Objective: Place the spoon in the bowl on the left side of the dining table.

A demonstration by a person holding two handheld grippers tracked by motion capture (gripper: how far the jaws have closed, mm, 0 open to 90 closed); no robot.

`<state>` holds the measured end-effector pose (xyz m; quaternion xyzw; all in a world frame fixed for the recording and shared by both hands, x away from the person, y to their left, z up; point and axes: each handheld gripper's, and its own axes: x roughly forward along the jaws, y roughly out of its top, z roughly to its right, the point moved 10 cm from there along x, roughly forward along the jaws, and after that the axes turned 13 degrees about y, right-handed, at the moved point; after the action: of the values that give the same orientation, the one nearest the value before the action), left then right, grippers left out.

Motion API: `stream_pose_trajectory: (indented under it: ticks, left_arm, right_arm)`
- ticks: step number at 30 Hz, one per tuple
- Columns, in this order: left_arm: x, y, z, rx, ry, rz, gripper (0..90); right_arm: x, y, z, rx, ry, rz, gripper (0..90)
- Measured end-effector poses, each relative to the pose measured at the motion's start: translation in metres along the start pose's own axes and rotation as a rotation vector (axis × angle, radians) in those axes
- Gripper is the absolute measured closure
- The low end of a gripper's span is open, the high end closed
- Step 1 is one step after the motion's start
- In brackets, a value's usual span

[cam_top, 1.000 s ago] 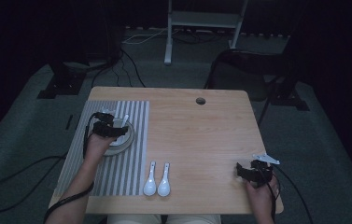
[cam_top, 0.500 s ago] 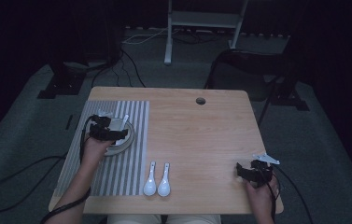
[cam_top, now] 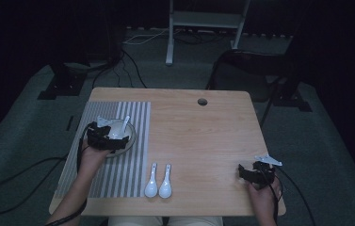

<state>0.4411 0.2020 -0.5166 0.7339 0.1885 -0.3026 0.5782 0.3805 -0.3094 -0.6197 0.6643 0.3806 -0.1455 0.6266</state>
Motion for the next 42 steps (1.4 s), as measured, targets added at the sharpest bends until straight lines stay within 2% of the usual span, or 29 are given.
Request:
stream_pose_trajectory:
  ticks: [2,9,10,28,36,42]
  left_arm:
    - [0.000,-0.006,0.000,0.012,0.007,-0.005,0.7]
    - [-0.003,-0.017,0.001,0.010,0.001,0.010,0.7]
    - [-0.003,-0.021,0.000,0.012,0.010,0.004,0.7]
    - [-0.019,-0.050,-0.002,-0.017,-0.009,0.028,0.7]
    - [-0.024,-0.066,-0.003,-0.013,0.003,0.030,0.7]
    - [-0.027,-0.077,-0.004,-0.010,-0.003,0.030,0.7]
  right_arm:
    - [0.000,0.000,0.000,0.000,0.000,0.000,12.7]
    - [0.000,0.000,0.000,0.000,0.000,0.000,12.7]
    - [0.000,0.000,0.000,0.000,0.000,0.000,12.7]
    - [0.000,0.000,0.000,0.000,0.000,0.000,12.7]
    - [0.000,0.000,0.000,-0.001,0.000,0.000,12.7]
    - [0.000,0.000,0.000,0.001,0.000,0.001,12.7]
